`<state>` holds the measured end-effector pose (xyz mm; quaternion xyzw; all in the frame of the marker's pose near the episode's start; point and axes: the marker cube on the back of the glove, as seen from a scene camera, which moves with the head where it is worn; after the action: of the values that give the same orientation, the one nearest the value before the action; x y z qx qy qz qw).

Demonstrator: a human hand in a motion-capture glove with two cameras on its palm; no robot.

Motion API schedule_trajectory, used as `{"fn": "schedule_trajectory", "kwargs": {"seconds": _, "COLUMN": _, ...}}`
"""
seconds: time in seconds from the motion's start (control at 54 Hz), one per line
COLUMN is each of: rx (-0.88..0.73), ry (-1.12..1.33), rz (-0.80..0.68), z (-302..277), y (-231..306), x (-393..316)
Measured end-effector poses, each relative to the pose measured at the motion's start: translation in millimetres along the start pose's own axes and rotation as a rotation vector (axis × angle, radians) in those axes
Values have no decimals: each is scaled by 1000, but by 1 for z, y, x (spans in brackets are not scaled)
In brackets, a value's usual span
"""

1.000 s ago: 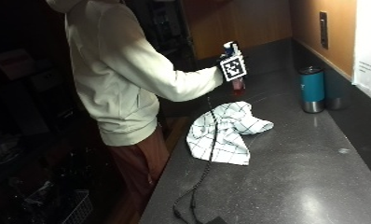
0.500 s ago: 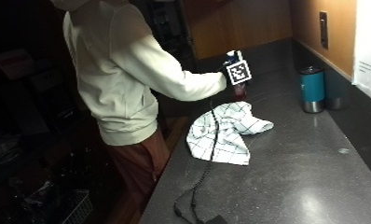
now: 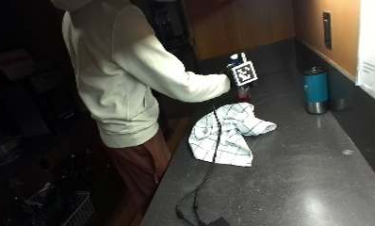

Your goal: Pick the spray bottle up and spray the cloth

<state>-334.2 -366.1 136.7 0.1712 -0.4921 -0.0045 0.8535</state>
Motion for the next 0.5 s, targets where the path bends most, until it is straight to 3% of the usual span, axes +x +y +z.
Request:
{"fn": "schedule_trajectory", "kwargs": {"seconds": 0.074, "rx": -120, "ry": -57, "rz": -8, "z": 1, "y": 14, "x": -8}}
{"fn": "schedule_trajectory", "kwargs": {"seconds": 0.5, "rx": -303, "ry": 16, "rz": -69, "z": 1, "y": 20, "x": -3}}
